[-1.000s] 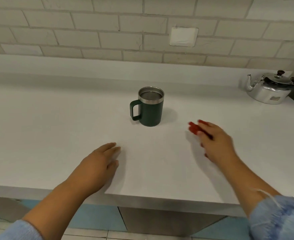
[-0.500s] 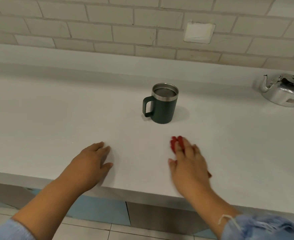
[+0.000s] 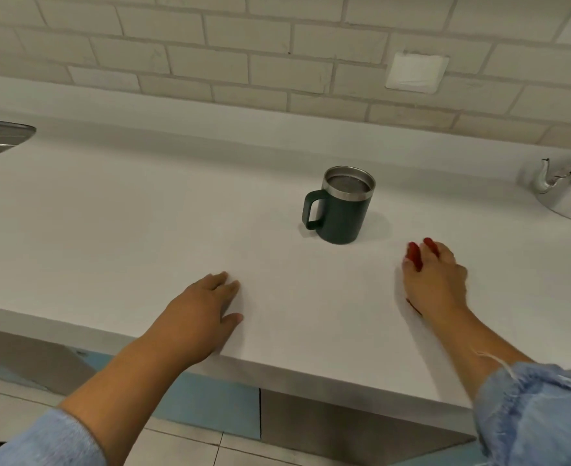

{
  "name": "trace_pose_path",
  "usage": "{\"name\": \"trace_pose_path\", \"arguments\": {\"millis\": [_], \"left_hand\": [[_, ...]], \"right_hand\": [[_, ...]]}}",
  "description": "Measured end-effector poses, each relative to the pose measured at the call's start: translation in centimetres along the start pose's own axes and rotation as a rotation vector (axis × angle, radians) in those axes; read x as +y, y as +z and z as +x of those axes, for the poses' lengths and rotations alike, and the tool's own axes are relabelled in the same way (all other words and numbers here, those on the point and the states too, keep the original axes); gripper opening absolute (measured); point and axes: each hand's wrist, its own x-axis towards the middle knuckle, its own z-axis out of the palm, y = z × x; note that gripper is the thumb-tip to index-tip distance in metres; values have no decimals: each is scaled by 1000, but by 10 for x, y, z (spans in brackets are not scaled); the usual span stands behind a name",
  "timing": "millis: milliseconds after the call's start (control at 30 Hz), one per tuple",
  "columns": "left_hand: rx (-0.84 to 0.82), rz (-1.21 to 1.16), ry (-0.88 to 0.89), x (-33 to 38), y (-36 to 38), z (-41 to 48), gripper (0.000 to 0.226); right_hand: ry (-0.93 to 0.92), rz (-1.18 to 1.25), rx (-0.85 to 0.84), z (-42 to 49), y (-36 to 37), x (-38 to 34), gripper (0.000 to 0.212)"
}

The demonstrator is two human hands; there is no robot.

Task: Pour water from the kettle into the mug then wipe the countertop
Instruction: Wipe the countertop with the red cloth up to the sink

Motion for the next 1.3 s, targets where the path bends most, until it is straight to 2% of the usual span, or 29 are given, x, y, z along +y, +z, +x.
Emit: {"name": "trace_pose_path", "arguments": {"millis": [33,100,300,467,567,667,733,833,933,1133,1233,1300], "left_hand": [[-1,-1,1,0,0,0,62],[-1,-4,1,0,1,0,62],[7,-12,0,0,3,0,61],[2,-31,13,-5,0,-1,59],[47,-88,20,-14,-2,-6,55],[138,-81,-7,-27,-5,-10,54],[170,-69,-37,-34,-8,-11,54],[145,-47,-76,-38,-10,-11,54],[124,-32,-74,-38,-8,-11,54],[123,-43,-70,-40,-7,-10,55],[126,-59,-53,-43,-8,-12,55],[109,-70,-47,-46,-9,-13,54]], "right_hand": [[35,-128,-27,2,2,6,59],[-15,-282,-22,-2,11,0,61],[-321,-268,-72,-50,58,-79,60],[-589,-236,-258,-65,74,-137,70],[-598,91,-297,-55,51,-130,53],[-461,328,-186,-47,21,-95,46],[-357,236,-129,-44,7,-64,48],[-215,-29,-162,-55,5,-33,57],[-257,-272,-119,-76,22,-30,60],[-397,-204,-138,-110,61,-91,58],[-443,-143,-220,-112,72,-132,58],[-427,-15,-325,-109,70,-150,63]]}}
